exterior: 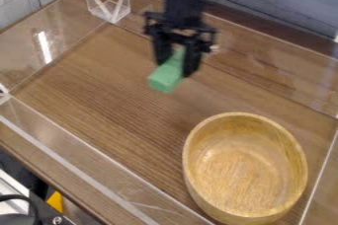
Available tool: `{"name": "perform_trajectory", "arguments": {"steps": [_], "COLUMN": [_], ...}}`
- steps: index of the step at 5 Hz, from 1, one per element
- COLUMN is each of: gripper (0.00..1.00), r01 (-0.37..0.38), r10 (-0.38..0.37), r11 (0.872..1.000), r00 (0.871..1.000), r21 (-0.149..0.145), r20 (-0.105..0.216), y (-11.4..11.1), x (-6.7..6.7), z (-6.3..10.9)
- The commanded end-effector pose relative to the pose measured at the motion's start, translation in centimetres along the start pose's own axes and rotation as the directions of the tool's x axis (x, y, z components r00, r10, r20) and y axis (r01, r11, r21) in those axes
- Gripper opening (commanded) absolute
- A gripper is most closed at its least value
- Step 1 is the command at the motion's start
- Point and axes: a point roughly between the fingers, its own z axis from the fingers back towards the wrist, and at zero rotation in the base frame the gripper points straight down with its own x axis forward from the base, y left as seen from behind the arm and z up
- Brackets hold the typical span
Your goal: Put the green block in the brown bowl
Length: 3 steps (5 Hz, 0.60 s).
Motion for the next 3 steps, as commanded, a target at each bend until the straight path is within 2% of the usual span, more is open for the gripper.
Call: {"name": "perform_trajectory", "arguments": {"steps": [1,2,3], "gripper": [0.0,0.0,0.0], "r01": [0.063,0.156,0.245], "r10": [-0.062,-0.156,-0.245], "r11": [0.998,0.988,0.969], "r00": [0.997,0.987,0.969], "r21": [0.001,0.007,0.026], "r20": [0.049,0.042,0.013], "y": [-5.1,-10.1,-13.7], "x": [-1.6,-3.2,-4.5], "z": [2.1,2.5,0.5]}}
